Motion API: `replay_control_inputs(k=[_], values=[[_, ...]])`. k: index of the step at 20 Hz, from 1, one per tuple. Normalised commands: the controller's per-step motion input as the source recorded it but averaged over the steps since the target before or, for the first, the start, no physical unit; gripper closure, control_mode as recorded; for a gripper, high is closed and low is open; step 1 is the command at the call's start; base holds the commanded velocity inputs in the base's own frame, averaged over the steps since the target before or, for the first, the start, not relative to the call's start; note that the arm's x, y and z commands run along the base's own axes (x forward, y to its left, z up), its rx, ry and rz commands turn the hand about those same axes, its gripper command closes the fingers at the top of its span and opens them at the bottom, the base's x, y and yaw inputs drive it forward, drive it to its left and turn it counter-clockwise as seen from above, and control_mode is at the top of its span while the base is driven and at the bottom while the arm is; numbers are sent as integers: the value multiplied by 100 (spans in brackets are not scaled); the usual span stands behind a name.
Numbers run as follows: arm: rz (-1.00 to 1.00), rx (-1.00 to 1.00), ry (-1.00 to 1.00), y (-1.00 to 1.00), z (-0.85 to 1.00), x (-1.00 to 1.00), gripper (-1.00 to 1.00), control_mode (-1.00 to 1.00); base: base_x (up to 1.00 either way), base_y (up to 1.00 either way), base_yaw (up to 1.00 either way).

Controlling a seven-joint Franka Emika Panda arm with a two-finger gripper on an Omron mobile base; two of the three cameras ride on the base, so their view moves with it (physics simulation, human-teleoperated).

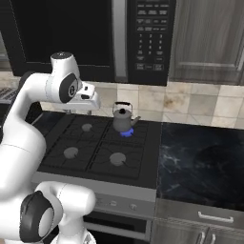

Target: The kettle is done boiling. Turn off the stove, then wait for 300 timesteps before moving the kettle to the dining table.

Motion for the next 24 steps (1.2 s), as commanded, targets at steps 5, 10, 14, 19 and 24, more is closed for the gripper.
replay_control_inputs(k=[5, 10, 14, 19, 24], values=[[0, 0, 0, 0, 0, 0, -100, 100, 0, 38, 0], [0, 0, 0, 0, 0, 0, -100, 100, 0, 39, 0], [0, 0, 0, 0, 0, 0, -100, 100, 1, 41, 0], [0, 0, 0, 0, 0, 0, -100, 100, 2, 41, 0], [0, 0, 0, 0, 0, 0, -100, 100, 3, 40, 0]])
